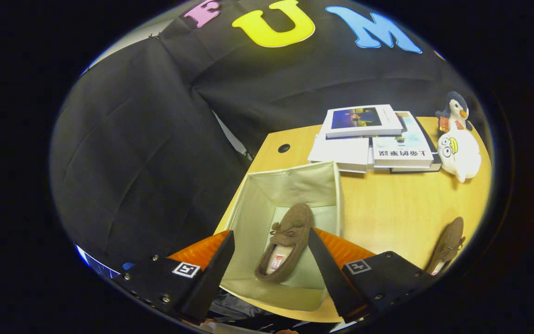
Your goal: Open the storage box then place both shoes into the box .Put the left shoe in first, then the right shoe, with the right side of both shoes facing outward in a uniform manner.
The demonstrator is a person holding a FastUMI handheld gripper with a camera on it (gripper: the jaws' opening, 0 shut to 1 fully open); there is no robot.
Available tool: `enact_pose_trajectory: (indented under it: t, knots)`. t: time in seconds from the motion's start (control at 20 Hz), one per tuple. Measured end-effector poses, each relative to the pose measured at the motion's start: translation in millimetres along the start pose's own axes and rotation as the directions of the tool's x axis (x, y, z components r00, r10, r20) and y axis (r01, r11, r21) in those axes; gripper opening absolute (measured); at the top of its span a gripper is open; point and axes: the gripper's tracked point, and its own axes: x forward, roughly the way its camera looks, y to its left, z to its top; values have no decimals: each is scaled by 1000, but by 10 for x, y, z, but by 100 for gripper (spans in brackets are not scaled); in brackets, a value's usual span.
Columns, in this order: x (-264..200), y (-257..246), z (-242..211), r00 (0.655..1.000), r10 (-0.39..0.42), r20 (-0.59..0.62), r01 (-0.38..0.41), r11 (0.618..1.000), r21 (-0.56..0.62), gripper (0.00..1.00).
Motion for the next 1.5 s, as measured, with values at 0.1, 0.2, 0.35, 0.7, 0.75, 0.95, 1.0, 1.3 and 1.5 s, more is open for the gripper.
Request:
enact_pose_trajectory:
  t: [0.1, 0.2, 0.35, 0.7, 0.75, 0.95, 1.0, 1.3, 1.5]
  knots:
    - [-171, -203, 52, 999, -26, 26, 26, 1000, -17, 98]
    - [-338, -424, 73, 998, -52, 46, 53, 998, -26, 98]
    - [-592, -766, 70, 993, -92, 67, 94, 995, -22, 98]
    - [-1081, -1639, -67, 969, -223, 106, 226, 974, -8, 98]
    - [-1144, -1770, -106, 963, -247, 106, 250, 968, -10, 98]
    - [-1310, -2259, -317, 939, -330, 100, 334, 942, -21, 98]
    - [-1343, -2372, -381, 932, -349, 97, 352, 935, -25, 98]
    - [-1414, -2921, -704, 902, -428, 62, 430, 902, -31, 98]
    - [-1449, -3174, -960, 884, -468, 16, 468, 882, -49, 98]
